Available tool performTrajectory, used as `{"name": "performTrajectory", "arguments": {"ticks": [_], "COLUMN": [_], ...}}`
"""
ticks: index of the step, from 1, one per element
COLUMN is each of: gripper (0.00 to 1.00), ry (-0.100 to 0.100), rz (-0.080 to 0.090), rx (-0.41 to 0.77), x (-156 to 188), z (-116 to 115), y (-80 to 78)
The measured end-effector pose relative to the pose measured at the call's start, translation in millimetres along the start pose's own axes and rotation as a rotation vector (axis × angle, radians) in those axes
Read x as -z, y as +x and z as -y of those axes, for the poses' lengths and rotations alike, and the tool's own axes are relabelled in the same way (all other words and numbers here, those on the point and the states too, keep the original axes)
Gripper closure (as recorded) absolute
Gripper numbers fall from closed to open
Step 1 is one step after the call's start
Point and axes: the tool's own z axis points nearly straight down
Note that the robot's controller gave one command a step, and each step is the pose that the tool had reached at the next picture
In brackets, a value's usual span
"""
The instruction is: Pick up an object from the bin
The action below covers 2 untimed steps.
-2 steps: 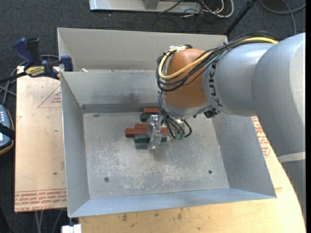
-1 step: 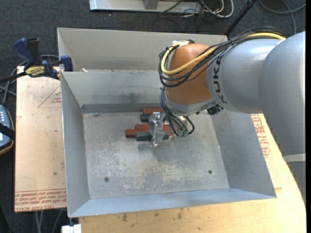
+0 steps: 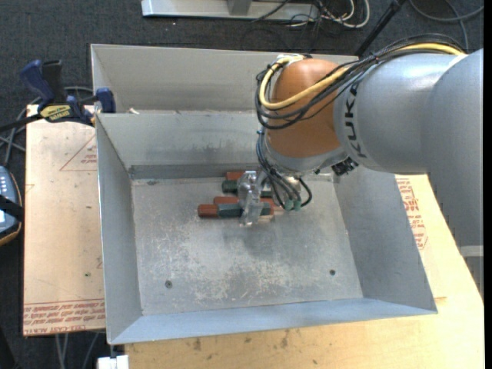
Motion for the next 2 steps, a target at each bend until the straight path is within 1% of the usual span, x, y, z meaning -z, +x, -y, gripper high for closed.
{"name": "performTrajectory", "arguments": {"ticks": [1, 2], "gripper": [1.0, 1.0], "ry": [-0.001, -0.001], "rz": [0.005, 0.008], "rx": [0.0, 0.0], "x": [16.0, 24.7], "z": [-0.1, -0.2], "y": [-1.2, -1.9]}}
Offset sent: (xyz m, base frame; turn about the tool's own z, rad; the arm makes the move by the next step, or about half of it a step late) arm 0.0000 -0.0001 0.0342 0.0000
